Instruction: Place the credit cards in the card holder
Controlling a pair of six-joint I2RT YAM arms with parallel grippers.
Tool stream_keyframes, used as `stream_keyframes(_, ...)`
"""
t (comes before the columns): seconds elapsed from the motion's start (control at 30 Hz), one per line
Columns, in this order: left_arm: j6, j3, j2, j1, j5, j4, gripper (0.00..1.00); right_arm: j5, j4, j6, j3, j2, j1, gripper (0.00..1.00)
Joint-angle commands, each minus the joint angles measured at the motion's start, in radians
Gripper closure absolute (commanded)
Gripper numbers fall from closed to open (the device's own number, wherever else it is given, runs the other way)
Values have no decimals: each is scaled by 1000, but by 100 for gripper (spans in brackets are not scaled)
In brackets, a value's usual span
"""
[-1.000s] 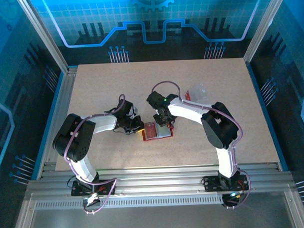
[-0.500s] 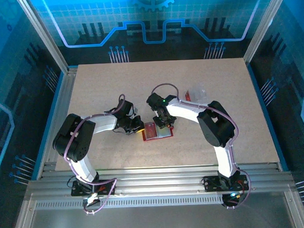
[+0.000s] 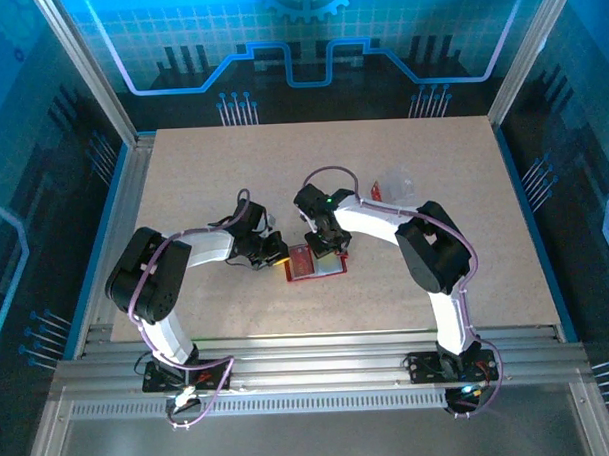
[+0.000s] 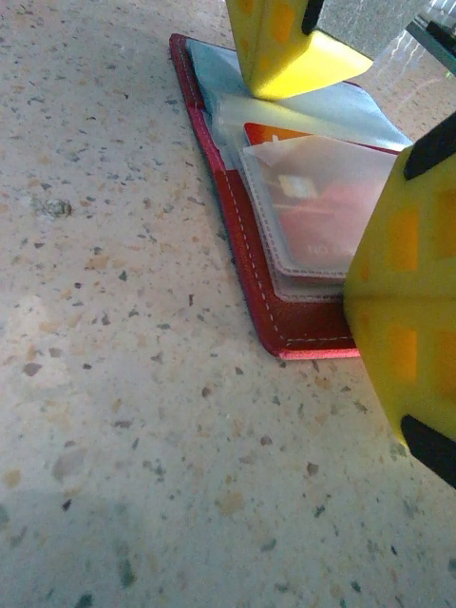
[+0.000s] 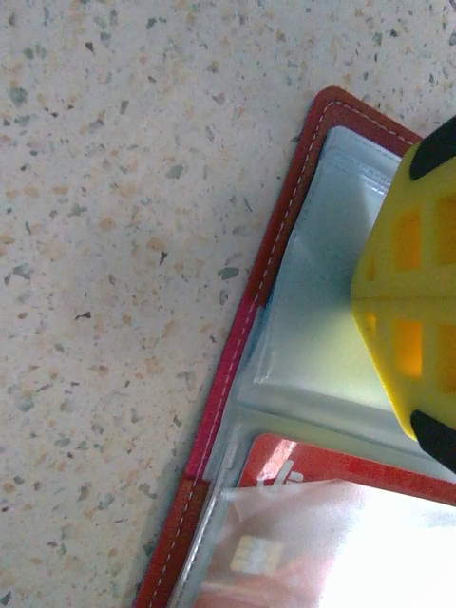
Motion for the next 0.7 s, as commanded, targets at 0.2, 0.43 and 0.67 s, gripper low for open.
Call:
stream_keyframes(0.2,-6,-28,40,2,-17,-28,93,34,-40,-24,27,-35,-40,75)
stream_keyframes(0.43,-7,-27,39,2,-18,-30,93,13,-42,-41,50,3,-51,72)
stream_keyframes(0.67,-6,-29,36,2,-20,-32,94,-6,-35,-42,40,28,-54,73)
